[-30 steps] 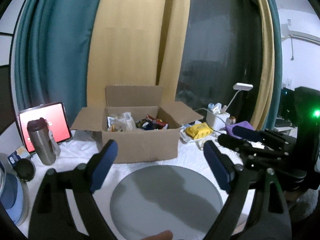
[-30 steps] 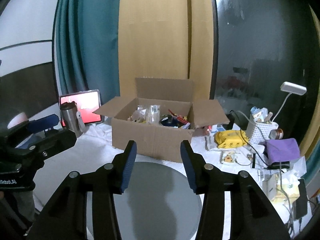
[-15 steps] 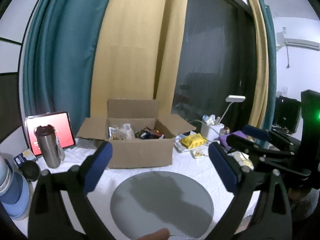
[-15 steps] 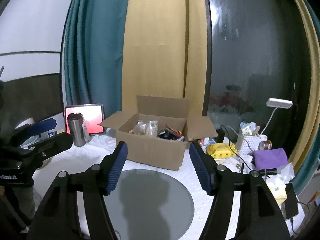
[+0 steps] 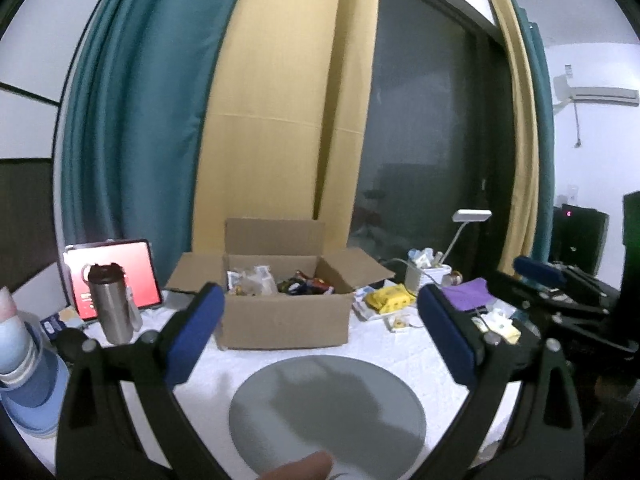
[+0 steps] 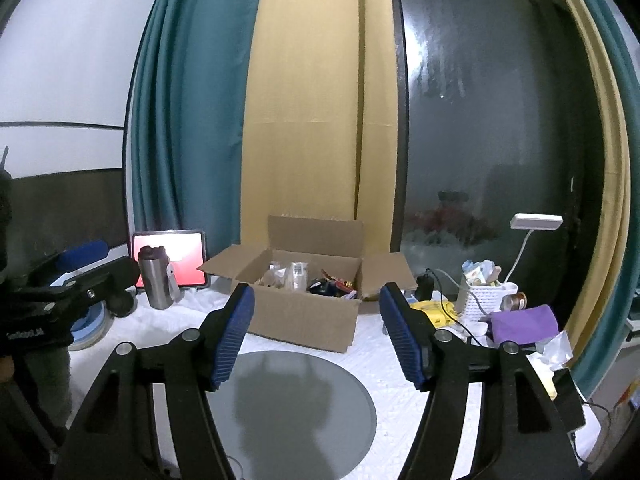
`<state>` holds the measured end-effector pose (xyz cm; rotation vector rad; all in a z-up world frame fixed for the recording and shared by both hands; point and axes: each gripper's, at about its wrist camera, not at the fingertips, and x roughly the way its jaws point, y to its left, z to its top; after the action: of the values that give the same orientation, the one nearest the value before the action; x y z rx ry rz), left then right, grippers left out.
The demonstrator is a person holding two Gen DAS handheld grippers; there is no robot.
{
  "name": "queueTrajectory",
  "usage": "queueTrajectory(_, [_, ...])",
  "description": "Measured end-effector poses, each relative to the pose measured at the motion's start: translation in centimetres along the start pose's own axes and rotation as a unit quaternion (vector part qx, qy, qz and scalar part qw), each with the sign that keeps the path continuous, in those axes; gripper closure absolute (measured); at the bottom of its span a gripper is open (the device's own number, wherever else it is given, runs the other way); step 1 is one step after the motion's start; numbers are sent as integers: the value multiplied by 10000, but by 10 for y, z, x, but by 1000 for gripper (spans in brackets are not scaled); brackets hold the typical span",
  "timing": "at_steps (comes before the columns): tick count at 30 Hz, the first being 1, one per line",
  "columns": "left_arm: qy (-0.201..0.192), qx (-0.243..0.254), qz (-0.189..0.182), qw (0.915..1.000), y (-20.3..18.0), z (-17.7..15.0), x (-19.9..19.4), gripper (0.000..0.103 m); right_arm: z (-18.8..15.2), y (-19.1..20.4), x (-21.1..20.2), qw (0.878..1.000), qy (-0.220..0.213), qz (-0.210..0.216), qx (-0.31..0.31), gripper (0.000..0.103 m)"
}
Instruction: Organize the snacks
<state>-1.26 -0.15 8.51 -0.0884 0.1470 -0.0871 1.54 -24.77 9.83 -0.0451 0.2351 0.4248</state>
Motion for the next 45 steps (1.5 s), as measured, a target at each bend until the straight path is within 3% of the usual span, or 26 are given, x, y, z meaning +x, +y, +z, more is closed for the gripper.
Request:
queueTrajectory(6, [-48, 178, 71, 9998, -6, 0, -3, 5, -1, -2, -6, 10000, -59, 1, 5, 34])
queueTrajectory(45, [-66, 38, 188, 9998, -2, -2, -5, 5, -3, 2, -5, 10000, 51, -29, 14, 34])
